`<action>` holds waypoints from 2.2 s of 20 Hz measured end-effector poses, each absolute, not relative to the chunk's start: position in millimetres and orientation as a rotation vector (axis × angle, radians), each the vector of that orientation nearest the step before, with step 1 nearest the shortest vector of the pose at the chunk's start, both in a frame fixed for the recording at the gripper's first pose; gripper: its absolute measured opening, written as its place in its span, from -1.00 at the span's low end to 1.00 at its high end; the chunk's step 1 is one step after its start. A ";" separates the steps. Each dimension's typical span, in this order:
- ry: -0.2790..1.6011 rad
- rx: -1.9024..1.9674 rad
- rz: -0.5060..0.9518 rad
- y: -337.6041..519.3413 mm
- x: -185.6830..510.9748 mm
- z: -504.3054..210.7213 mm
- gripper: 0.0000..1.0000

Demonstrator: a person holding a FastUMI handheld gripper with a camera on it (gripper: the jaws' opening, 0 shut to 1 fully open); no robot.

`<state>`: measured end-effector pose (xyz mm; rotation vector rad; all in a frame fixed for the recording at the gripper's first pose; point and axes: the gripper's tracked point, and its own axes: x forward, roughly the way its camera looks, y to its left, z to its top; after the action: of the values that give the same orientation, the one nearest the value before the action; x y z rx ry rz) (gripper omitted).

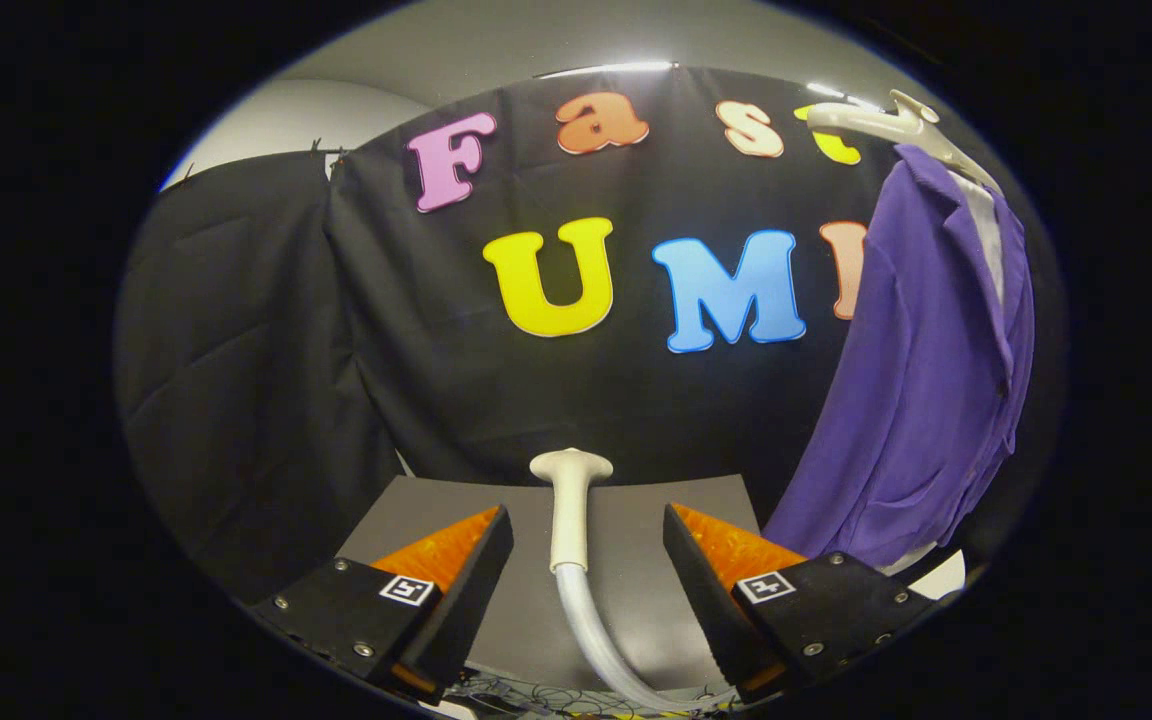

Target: Iron the clothes twice with a garment steamer, once on the left side and once on the right side.

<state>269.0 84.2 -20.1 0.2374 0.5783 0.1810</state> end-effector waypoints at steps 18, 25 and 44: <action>0.952 0.502 0.203 145.8 388.6 -151.6 0.92; 0.974 0.570 0.260 166.9 381.8 -161.2 0.83; 0.790 0.371 0.187 169.3 361.7 -155.6 -0.34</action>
<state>361.7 169.3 -155.6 0.3712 0.7897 0.1874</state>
